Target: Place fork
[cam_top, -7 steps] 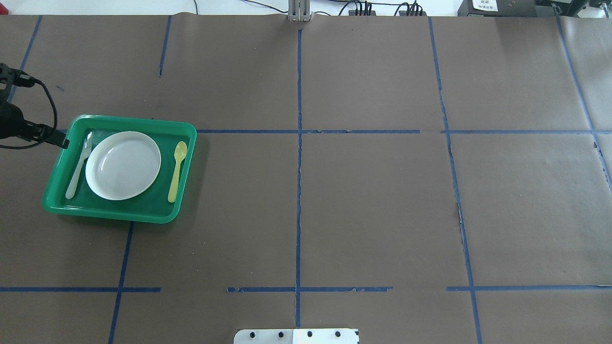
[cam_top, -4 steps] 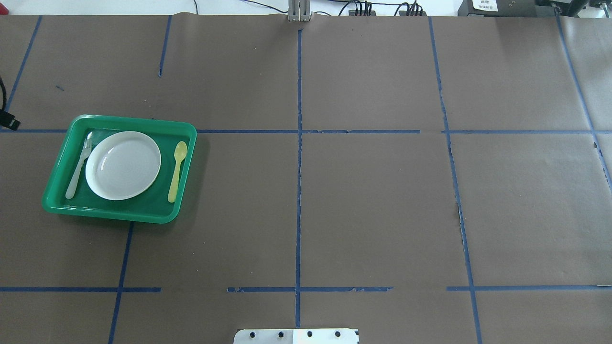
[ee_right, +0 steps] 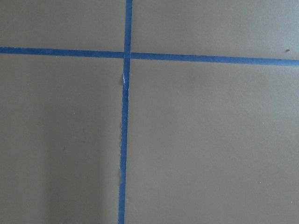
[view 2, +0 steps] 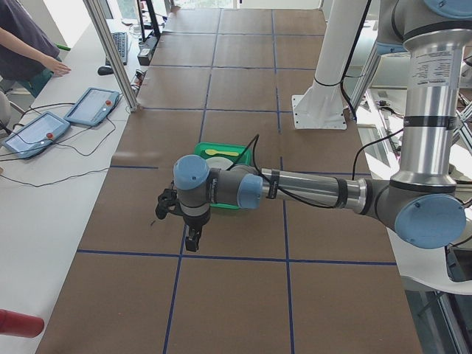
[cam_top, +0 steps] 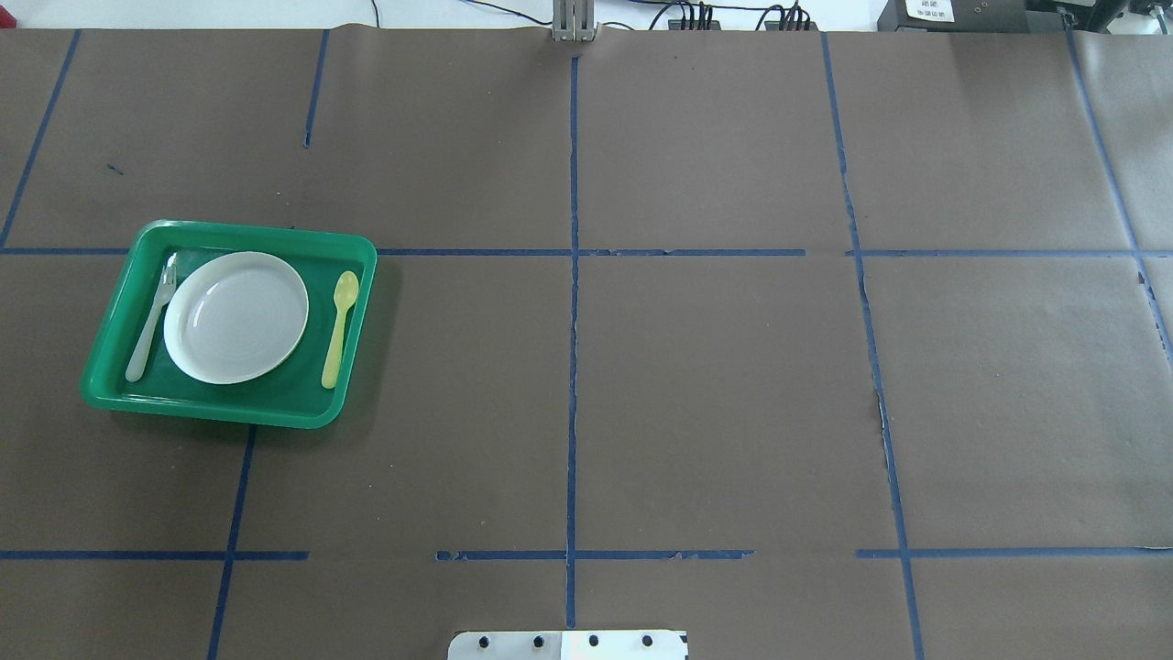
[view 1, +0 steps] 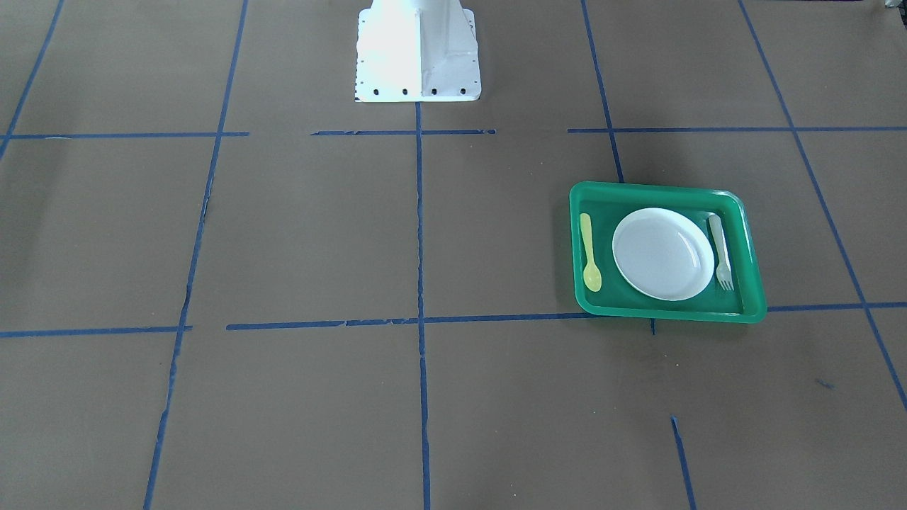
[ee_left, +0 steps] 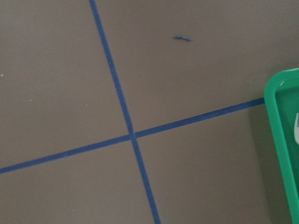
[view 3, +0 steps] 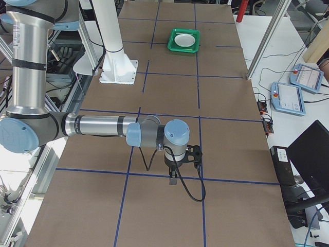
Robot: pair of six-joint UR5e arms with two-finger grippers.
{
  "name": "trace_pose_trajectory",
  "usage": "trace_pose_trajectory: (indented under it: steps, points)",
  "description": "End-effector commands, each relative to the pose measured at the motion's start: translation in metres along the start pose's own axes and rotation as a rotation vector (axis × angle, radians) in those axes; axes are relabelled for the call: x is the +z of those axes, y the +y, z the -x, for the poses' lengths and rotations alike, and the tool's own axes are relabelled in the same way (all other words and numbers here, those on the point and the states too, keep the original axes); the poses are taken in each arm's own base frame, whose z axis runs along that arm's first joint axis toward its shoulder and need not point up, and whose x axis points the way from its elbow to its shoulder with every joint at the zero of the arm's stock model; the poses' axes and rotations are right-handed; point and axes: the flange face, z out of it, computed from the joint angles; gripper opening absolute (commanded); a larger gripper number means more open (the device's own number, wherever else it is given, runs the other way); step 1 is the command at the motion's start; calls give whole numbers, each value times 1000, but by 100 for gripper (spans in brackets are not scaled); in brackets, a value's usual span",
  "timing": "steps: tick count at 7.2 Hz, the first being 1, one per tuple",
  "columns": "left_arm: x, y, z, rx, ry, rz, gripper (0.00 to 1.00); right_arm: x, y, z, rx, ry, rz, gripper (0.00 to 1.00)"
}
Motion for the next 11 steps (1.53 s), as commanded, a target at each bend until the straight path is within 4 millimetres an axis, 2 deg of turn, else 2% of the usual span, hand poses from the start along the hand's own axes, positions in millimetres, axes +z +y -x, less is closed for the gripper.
trace_pose_trajectory:
  steps: [1,2,11]
  points:
    - [-6,36,38,-102,31,-3,100,0,0,0,-1,0,0,100]
    - [-4,41,40,-129,35,24,100,0,0,0,-1,0,0,100]
    - [-8,37,35,-141,37,26,100,0,0,0,0,0,0,100]
